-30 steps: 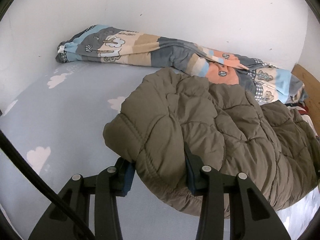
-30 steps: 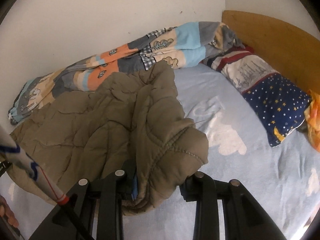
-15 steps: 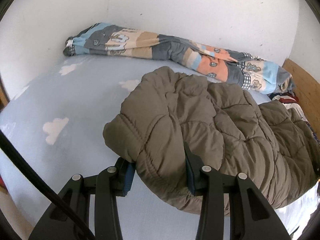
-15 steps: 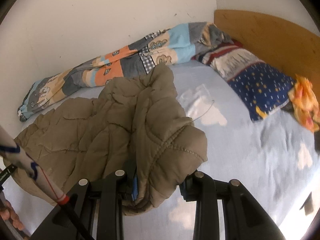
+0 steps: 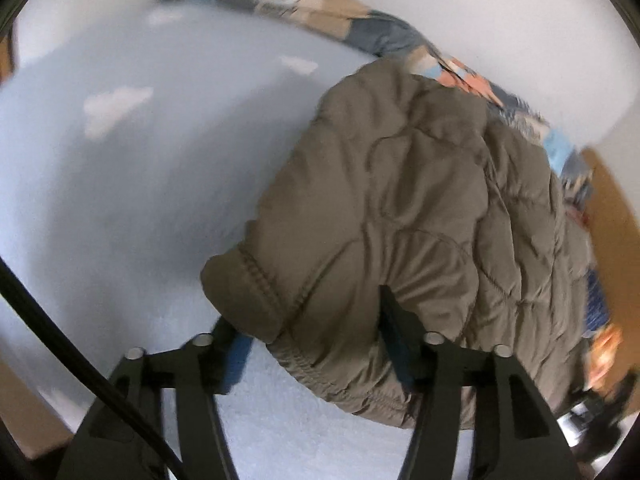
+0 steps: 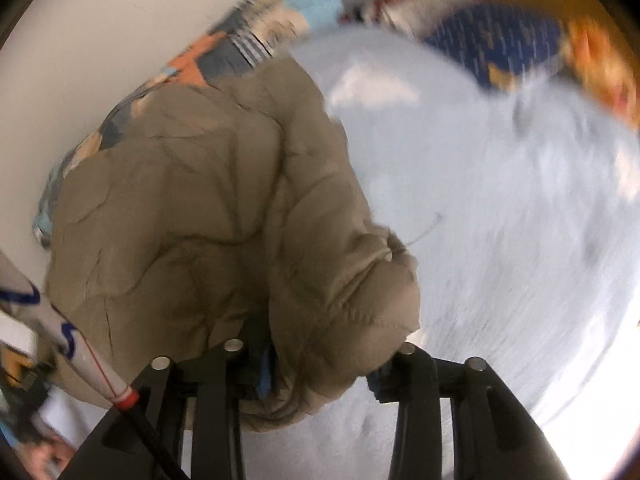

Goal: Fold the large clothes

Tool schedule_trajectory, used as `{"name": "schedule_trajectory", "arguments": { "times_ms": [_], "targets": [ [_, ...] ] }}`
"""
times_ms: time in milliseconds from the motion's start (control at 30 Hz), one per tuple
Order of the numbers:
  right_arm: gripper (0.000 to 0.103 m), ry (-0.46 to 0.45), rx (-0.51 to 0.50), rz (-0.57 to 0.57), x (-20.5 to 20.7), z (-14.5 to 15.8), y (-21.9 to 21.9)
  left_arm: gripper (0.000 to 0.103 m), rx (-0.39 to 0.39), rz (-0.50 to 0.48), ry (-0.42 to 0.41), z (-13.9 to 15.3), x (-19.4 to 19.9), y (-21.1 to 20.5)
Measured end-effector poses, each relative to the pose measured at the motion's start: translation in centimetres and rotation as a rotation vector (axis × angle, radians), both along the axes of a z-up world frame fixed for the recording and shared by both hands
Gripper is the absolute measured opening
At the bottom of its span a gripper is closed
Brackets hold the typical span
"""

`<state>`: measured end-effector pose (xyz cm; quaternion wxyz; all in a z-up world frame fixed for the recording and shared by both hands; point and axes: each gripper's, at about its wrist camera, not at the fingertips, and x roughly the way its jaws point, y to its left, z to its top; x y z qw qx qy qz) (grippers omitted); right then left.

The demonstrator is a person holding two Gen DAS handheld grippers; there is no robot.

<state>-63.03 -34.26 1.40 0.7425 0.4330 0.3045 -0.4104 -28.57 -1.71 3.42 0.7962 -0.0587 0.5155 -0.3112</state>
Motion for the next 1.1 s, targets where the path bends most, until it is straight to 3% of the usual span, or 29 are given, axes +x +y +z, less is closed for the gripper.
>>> {"name": "schedule_trajectory", "arguments": {
  "times_ms": [133, 233, 333, 400, 467, 600, 633, 733, 800, 867, 933, 1000, 1100],
  "targets": [
    [0.059, -0.151, 0.123, -0.048, -3.2, -0.2, -0.9, 0.065, -0.114, 0.057, 0.100, 0.4, 1.0, 3.0],
    [0.064, -0.245, 0.180, -0.103, -6.3, -0.1, -0.4, 0.065, -0.134, 0.111, 0.097, 1.2, 0.8, 4.9],
    [0.064, -0.265, 0.171, -0.151, -8.3, 0.5, 0.3, 0.065, -0.143, 0.190, 0.007, 3.6, 0.8, 6.5],
    [0.064, -0.217, 0.087, -0.212, -9.7, 2.3, 0.8, 0.065, -0.111, 0.227, -0.113, 5.7, 0.2, 6.8],
    [0.065, -0.172, -0.005, -0.243, -10.0, 4.0, 1.1, 0.065, -0.063, 0.184, -0.269, 8.1, -1.4, 4.9],
    [0.065, -0.047, -0.241, -0.098, -5.0, 8.6, 1.7, 0.065, 0.031, -0.024, -0.454, 9.9, -4.9, -1.8],
    [0.065, -0.034, -0.274, -0.041, -3.1, 9.2, 1.8, 0.065, 0.057, -0.100, -0.511, 10.1, -6.5, -4.5],
    [0.063, 0.019, -0.335, 0.107, 2.3, 9.8, 2.0, 0.065, 0.101, -0.273, -0.583, 9.7, -9.1, -10.9],
    [0.053, 0.075, -0.379, 0.181, 6.4, 9.4, 1.6, 0.065, 0.152, -0.347, -0.620, 8.7, -10.0, -14.3],
    [0.044, 0.108, -0.376, 0.230, 9.6, 8.1, 0.4, 0.065, 0.238, -0.380, -0.613, 7.0, -9.7, -17.1],
    [0.042, 0.137, -0.353, 0.246, 11.6, 6.4, -0.7, 0.065, 0.296, -0.375, -0.561, 5.0, -8.6, -18.6],
    [0.042, 0.186, -0.302, 0.256, 12.8, 4.2, -2.1, 0.071, 0.313, -0.363, -0.470, 3.4, -7.1, -19.5],
    [0.044, 0.208, -0.249, 0.243, 13.7, 3.0, -3.2, 0.073, 0.324, -0.354, -0.458, 2.9, -6.6, -20.6]
  ]
}}
